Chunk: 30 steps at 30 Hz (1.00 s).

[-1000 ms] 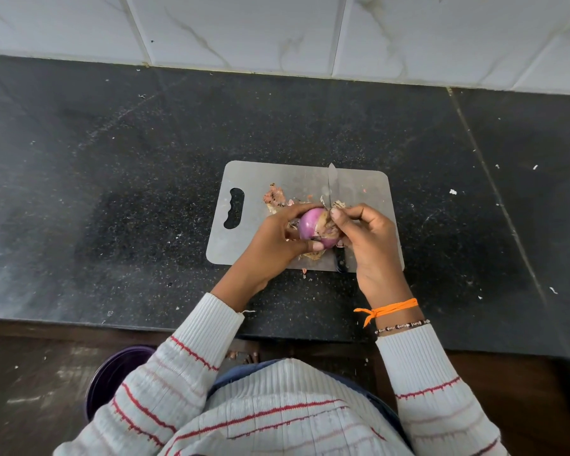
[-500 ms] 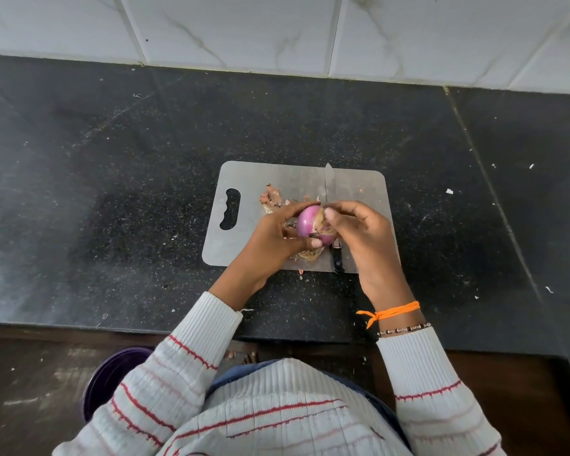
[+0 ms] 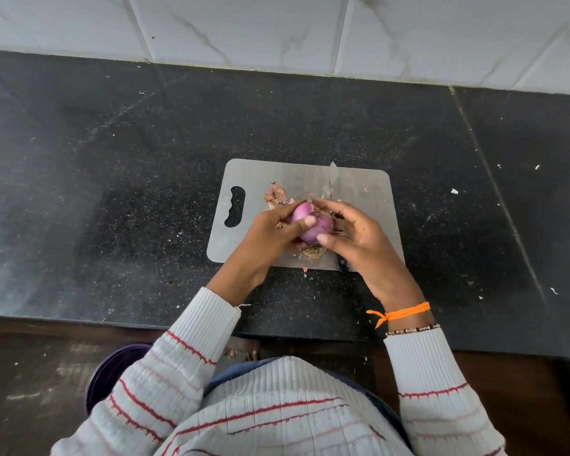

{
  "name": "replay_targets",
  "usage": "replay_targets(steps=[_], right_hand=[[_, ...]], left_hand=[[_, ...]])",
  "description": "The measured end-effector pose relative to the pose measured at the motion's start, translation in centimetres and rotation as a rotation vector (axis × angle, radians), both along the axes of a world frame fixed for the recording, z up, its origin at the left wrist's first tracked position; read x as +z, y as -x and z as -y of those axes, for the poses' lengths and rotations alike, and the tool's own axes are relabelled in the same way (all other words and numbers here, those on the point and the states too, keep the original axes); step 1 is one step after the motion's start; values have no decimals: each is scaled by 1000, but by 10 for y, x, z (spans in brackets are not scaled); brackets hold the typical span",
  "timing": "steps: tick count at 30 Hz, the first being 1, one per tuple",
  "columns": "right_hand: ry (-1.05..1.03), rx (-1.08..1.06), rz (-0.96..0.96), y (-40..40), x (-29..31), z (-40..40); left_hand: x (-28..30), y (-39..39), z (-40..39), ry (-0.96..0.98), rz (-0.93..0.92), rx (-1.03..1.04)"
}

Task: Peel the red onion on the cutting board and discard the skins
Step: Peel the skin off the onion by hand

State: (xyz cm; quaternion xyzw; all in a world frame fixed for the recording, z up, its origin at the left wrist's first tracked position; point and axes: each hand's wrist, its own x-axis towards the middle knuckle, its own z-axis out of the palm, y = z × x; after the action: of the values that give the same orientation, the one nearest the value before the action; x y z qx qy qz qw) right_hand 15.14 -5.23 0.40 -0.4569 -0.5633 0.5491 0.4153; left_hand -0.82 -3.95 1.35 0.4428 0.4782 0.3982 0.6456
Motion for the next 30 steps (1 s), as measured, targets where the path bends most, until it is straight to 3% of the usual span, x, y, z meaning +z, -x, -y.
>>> replay_targets(steps=[4,7,10,18,24,30], right_hand=[[-21,-73,-11,3,-4,-1],[-5,-98,-125,2,-3,-1],[16,-90,-194,2,-1,0],[84,-111,-123,4,-7,-1],[83,-149,-106,9,-4,-1],[1,-185,20,7,-2,-3]], left_hand=[[0,1,-2,113,124,43],[0,1,-3,146,222,122],[-2,3,-6,92,147,224],[0,1,-6,59,-20,323],[4,-7,0,48,95,134],[3,-7,-2,80,204,117]])
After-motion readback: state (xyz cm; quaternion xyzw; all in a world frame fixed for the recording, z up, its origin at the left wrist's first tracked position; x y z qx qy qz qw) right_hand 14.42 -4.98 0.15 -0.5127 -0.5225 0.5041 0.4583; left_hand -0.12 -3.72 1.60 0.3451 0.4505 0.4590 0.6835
